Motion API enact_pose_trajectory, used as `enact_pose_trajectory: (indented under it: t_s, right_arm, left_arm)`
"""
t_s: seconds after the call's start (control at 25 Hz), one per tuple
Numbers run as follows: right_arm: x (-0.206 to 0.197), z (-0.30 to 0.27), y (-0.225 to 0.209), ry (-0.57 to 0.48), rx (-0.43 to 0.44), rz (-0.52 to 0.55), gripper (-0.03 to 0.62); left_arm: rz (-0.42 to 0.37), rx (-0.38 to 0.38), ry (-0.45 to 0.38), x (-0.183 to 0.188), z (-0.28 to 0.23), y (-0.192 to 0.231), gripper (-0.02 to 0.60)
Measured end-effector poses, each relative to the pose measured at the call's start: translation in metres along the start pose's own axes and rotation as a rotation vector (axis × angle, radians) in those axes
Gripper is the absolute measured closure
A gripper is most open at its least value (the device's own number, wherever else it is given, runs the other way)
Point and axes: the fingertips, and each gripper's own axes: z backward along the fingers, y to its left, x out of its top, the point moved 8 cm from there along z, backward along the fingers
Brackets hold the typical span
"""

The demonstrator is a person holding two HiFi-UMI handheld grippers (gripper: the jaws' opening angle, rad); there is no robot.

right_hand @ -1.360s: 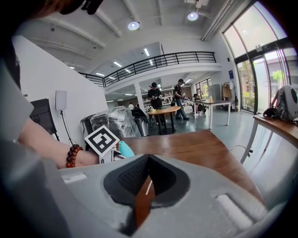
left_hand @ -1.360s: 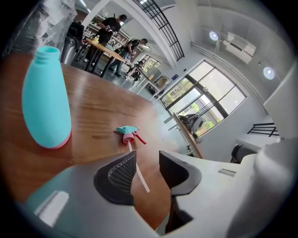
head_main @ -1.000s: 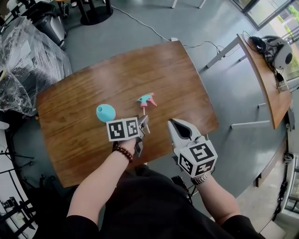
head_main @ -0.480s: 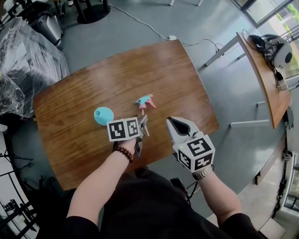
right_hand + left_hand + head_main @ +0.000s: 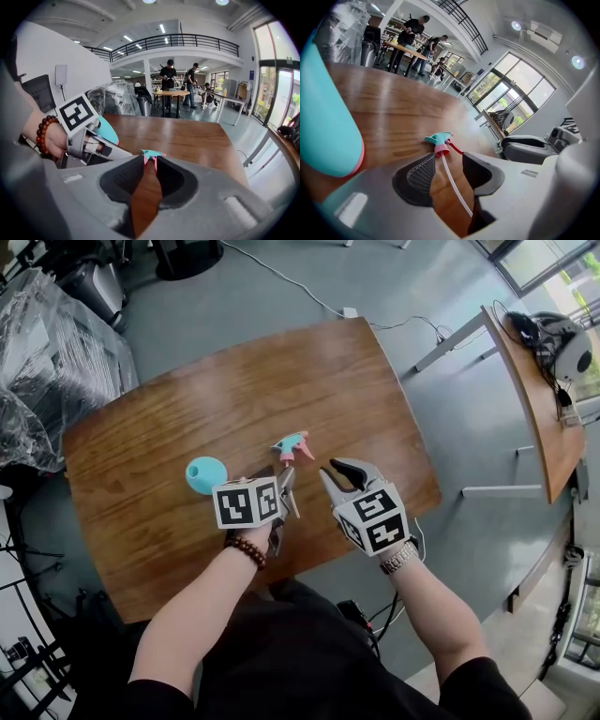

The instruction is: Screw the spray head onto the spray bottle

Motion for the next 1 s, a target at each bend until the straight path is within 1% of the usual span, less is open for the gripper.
enact_pose_trajectory:
  t_s: [0.16,0.4,0.72,1.0]
  right_arm:
    - [-0.008,-0.030,-0.006,0.073,0.020,0.026,0.504]
    - [-0.019,-0.069,-0.014,0.167,0.032,0.059,0.493]
    - [-0.022,-0.093,-0.009,0.222,0.056,0.126,0.493]
    - [-0.026,-0.106,-0.005,0.247,0.048,0.163,0.494]
  left_arm:
    - [-0.011,0.002,-0.007,0.002,0.010,-0.002,0.390]
    - [-0.013,-0.034,-0.009,0.003,0.023,-0.006,0.390]
    - [-0.062,-0.029,-0.017,0.005,0.041,-0.010,0.390]
    - [-0.090,-0.024,-0.021,0.005,0.052,-0.009,0.389]
